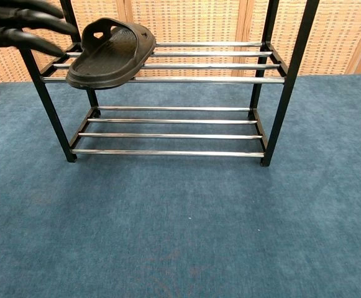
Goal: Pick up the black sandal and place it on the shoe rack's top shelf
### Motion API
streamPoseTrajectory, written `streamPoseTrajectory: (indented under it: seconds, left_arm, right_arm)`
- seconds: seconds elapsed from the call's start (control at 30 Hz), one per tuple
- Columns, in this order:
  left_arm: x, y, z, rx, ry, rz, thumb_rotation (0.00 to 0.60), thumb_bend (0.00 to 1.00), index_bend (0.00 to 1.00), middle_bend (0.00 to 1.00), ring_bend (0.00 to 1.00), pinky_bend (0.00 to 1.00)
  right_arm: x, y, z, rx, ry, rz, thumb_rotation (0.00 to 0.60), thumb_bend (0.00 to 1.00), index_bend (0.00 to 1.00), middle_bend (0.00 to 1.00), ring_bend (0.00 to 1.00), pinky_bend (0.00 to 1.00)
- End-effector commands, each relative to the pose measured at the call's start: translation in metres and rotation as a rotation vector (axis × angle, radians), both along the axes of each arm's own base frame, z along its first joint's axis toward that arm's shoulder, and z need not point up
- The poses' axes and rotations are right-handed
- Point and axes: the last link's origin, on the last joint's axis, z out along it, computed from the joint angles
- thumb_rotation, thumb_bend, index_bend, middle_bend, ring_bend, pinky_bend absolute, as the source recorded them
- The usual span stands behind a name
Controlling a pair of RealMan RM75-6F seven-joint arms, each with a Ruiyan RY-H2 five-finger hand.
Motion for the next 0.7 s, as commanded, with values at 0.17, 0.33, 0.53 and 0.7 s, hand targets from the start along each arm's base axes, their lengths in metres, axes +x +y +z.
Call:
streamPoseTrajectory:
  seconds: [0.17,0.33,0.53,0.7]
  left_arm:
    - [-0.071,-0.055,0.016,0.119,-0.15,0.464,0.6,0.21,0.0,0.0,0.0,0.03]
    - [-0.103,-0.081,0.026,0.195,-0.233,0.822,0.6,0.19,0.0,0.0,0.0,0.0]
    - [-0.119,-0.103,0.028,0.265,-0.447,1.073,0.6,0.16,0.0,0.0,0.0,0.0]
    - [-0.123,-0.121,0.024,0.31,-0.633,1.205,0.6,0.16,0.0,0.0,0.0,0.0]
  right_arm:
    - [0.003,0.005,0.0,0.018,-0.02,0.023,0.6,0.0,0.0,0.0,0.0,0.0]
    - [0.006,0.008,0.001,0.03,-0.032,0.043,0.6,0.0,0.0,0.0,0.0,0.0]
    - [0.01,0.011,-0.001,0.05,-0.033,0.07,0.6,0.0,0.0,0.0,0.0,0.0]
    - [0.013,0.014,-0.003,0.06,-0.026,0.087,0.6,0.0,0.0,0.0,0.0,0.0]
